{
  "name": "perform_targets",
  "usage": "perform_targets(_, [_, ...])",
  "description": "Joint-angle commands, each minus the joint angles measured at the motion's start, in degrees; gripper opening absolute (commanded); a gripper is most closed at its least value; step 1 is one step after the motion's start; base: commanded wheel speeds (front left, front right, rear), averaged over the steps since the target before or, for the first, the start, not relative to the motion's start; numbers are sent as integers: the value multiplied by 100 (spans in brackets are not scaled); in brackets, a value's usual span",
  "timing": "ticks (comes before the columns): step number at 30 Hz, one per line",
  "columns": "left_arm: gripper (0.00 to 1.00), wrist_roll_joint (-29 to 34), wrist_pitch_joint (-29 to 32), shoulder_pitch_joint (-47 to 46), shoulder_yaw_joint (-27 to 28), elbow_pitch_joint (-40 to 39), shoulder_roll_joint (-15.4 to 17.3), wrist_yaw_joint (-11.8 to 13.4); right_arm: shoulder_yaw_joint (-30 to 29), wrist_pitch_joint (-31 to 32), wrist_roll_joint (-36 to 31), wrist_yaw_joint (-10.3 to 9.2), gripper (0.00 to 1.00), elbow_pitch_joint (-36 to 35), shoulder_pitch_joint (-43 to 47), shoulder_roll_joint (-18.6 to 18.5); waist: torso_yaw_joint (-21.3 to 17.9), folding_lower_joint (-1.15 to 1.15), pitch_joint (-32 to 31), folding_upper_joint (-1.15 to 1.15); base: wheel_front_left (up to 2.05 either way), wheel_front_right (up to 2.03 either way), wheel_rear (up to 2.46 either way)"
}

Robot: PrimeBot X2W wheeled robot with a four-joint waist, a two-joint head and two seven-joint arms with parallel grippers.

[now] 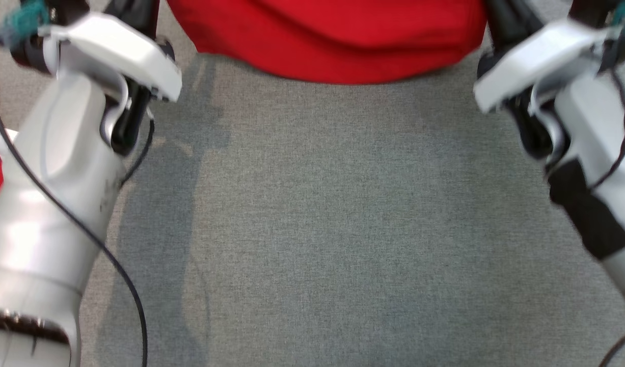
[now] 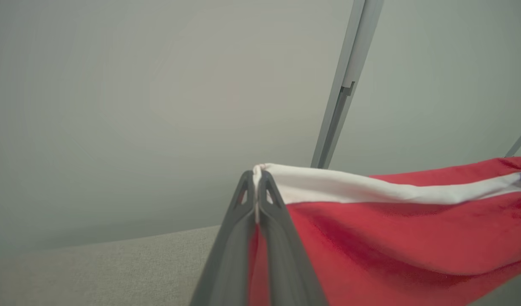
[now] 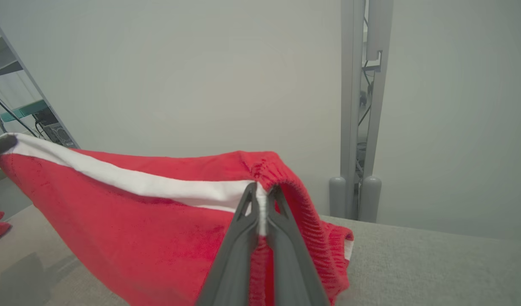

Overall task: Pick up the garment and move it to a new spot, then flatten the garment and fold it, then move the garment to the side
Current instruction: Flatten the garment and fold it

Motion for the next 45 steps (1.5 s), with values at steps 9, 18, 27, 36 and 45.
perform_targets(9, [0,673,-30,2720,637,-2221,281,309,-318,-11,-117,1,0,-1338,2261,-234,-84,0,-545,0,0,0,0])
perform_targets(18, [0,752,431,4903,345,-3865,699,780,-786,-12,-401,1,0,-2123,4045,-309,-99,0,-1101,0,0,0,0])
perform_targets(27, [0,561,1252,6398,367,-5424,1314,1379,-1066,-12,-456,1,0,-2521,5346,-522,41,0,-1552,0,0,0,0])
perform_targets(36, [0,363,1825,7014,422,-6305,1617,1701,-1467,255,-538,0,0,-3123,6314,-610,157,0,-1716,0,0,0,0])
perform_targets(45, [0,427,1836,6765,578,-6608,1792,1707,-1917,764,-591,1,0,-3895,6583,-265,90,0,-1623,0,0,0,0])
